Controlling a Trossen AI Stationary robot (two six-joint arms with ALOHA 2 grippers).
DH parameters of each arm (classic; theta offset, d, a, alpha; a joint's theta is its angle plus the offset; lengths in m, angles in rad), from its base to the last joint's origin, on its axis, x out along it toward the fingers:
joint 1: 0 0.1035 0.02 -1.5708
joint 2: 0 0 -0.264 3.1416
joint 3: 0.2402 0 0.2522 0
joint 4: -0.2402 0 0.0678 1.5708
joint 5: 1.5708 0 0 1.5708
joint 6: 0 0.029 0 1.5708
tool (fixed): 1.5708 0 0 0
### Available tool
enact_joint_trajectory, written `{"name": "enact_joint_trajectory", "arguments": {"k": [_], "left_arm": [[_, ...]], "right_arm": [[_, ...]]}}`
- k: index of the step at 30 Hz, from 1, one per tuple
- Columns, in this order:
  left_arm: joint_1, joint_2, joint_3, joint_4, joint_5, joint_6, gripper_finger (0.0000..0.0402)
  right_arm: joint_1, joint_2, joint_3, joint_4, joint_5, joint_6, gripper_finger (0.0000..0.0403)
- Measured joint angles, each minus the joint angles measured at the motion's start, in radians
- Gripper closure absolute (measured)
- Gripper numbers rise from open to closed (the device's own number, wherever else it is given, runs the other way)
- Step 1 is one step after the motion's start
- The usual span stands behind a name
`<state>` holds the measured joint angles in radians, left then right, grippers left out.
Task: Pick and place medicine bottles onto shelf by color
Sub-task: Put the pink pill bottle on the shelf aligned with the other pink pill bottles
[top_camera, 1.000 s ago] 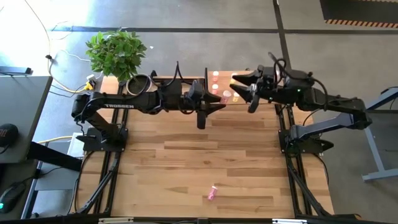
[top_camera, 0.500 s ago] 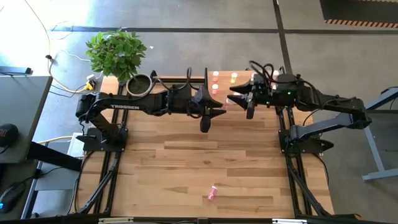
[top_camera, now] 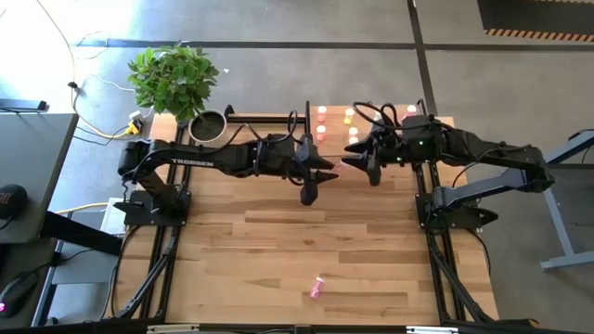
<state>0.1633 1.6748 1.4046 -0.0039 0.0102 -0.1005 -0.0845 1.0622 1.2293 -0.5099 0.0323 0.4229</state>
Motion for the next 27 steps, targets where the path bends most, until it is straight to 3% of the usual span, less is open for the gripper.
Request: {"name": "enact_joint_trajectory", "arguments": {"k": [17,27], "left_arm": [[-0.001,-0.001,-0.001,0.016,-0.025,0.0,0.03],[0.0,-0.001,-0.001,0.014,-0.026,0.0,0.03]], "right_arm": [[0.0,0.047,0.0,-0.034,-0.034,0.032,0.0215],[0.0,0.042,0.0,-0.032,-0.035,0.033,0.0252]]}}
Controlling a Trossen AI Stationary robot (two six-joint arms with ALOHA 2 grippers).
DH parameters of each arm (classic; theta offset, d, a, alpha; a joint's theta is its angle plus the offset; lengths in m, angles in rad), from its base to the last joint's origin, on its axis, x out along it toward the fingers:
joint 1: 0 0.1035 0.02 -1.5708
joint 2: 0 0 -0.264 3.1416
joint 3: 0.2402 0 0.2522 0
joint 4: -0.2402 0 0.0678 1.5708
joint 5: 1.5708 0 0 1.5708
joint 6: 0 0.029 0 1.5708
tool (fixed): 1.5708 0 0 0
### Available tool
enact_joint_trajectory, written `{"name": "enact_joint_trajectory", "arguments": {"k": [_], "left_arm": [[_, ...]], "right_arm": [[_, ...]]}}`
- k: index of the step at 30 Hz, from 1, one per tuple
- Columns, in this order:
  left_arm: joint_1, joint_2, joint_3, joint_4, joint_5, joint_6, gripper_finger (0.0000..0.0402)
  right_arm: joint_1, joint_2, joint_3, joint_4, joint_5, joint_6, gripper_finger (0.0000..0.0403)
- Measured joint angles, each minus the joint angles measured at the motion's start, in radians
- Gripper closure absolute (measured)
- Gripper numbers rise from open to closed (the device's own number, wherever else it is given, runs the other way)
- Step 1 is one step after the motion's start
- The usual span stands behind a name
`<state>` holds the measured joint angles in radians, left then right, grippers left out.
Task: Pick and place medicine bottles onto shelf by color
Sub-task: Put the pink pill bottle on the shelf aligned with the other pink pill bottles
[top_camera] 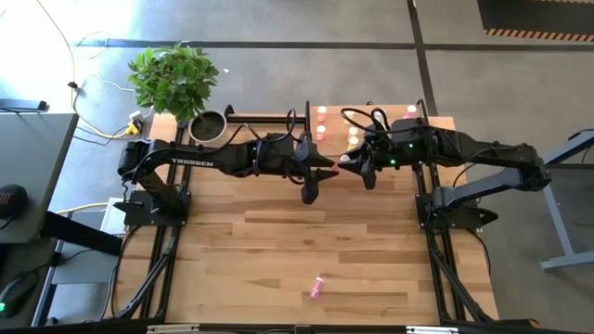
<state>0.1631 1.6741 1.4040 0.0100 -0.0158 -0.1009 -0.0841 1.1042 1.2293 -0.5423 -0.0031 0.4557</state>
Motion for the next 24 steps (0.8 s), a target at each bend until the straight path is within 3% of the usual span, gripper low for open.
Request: {"name": "enact_joint_trajectory", "arguments": {"k": [17,24], "left_arm": [[0.0,0.0,0.0,-0.044,-0.022,0.0,0.03],[0.0,0.001,0.0,-0.042,-0.024,0.0,0.03]], "right_arm": [[0.0,0.003,0.0,-0.039,0.006,0.042,0.0255],[0.0,0.003,0.0,-0.029,0.007,0.042,0.0289]]}}
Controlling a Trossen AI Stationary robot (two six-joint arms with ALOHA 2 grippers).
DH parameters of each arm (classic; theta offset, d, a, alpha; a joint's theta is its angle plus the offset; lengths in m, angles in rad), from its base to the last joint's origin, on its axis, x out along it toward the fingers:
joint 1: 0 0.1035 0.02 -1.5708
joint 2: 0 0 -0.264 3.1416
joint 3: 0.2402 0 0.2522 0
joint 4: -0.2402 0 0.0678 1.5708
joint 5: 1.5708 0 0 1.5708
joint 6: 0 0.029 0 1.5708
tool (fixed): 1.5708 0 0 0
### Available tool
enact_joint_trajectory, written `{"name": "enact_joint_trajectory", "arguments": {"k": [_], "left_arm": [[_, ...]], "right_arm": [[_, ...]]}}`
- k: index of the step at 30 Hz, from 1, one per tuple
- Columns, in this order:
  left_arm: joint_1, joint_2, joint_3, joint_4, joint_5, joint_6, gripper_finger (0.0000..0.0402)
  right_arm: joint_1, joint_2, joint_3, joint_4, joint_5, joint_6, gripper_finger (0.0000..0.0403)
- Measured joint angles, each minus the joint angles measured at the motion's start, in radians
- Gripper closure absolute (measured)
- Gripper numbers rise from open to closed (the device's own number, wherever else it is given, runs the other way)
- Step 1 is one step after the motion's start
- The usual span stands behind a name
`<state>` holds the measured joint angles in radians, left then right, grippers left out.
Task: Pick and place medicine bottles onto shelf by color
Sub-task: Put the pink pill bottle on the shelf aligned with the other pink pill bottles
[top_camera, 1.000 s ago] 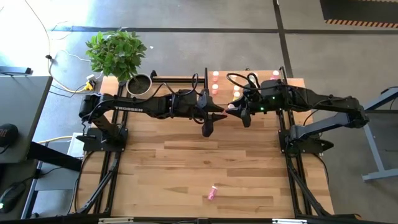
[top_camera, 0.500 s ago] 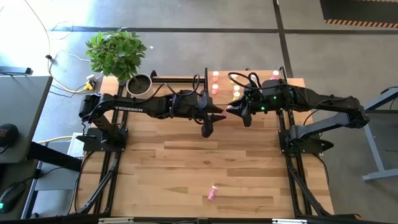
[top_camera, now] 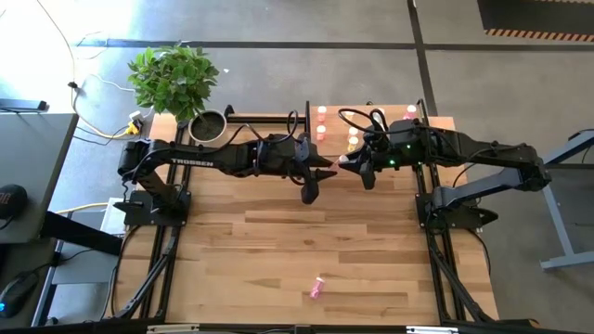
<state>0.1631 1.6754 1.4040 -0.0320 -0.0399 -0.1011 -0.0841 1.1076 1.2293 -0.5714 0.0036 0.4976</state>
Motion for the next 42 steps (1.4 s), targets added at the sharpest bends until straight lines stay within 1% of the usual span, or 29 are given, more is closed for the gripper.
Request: {"name": "enact_joint_trajectory", "arguments": {"k": [13,32,36,42], "left_arm": [[0.0,0.001,0.0,0.0,0.001,0.0,0.03],[0.0,0.002,0.0,-0.003,0.002,0.009,0.0298],[0.0,0.002,0.0,-0.017,0.004,0.034,0.0277],[0.001,0.003,0.0,-0.062,0.005,0.034,0.0215]], "right_arm": [[0.0,0.0,0.0,-0.001,0.0,0.001,0.0299],[0.0,0.0,0.0,-0.015,0.0,0.019,0.03],[0.0,0.0,0.0,-0.016,0.002,0.021,0.03],[0.0,0.0,0.0,-0.016,0.008,0.02,0.03]]}}
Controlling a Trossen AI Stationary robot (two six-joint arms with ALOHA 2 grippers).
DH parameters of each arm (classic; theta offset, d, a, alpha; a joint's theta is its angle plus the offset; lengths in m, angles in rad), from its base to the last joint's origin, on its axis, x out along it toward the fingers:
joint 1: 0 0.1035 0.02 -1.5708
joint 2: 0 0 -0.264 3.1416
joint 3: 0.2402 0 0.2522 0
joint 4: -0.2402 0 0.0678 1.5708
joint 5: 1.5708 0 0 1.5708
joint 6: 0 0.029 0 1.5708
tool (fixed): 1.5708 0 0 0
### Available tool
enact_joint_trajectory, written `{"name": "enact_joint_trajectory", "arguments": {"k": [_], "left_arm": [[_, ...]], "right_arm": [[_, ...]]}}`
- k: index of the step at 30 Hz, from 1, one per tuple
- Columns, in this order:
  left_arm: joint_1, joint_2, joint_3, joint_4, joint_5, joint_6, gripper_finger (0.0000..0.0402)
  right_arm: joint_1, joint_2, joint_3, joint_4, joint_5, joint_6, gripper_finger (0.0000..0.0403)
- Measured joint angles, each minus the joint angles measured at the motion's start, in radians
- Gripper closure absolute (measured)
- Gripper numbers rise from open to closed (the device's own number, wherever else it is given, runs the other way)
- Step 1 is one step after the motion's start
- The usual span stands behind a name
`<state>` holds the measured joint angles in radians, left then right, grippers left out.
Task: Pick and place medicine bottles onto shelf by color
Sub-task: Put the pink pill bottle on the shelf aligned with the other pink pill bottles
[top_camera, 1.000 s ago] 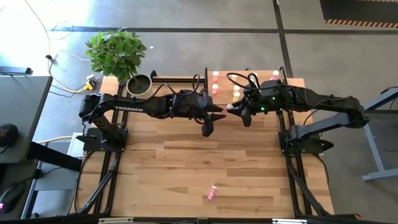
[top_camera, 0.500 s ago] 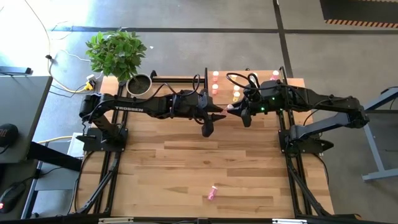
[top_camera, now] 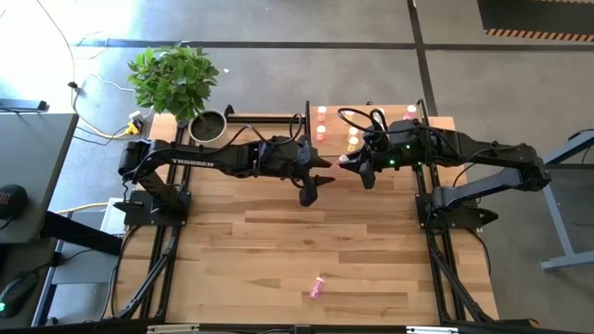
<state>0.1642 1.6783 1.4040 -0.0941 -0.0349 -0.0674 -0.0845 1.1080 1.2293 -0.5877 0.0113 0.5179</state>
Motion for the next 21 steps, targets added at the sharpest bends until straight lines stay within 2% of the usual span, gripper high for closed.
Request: {"name": "enact_joint_trajectory", "arguments": {"k": [4,7,15,21], "left_arm": [[0.002,-0.004,0.0,-0.018,-0.006,-0.022,0.0176],[0.012,-0.017,0.0,-0.058,-0.011,-0.031,0.0162],[0.068,-0.082,0.0,-0.216,-0.003,-0.033,0.0159],[0.094,-0.158,0.0,-0.299,0.001,0.029,0.0164]], "right_arm": [[0.0,0.0,0.0,-0.004,0.008,0.0,0.03],[0.0,-0.003,0.0,-0.03,0.044,-0.001,0.03],[-0.001,-0.009,0.0,-0.038,0.187,-0.045,0.03],[-0.017,-0.009,0.0,0.018,0.316,-0.115,0.03]]}}
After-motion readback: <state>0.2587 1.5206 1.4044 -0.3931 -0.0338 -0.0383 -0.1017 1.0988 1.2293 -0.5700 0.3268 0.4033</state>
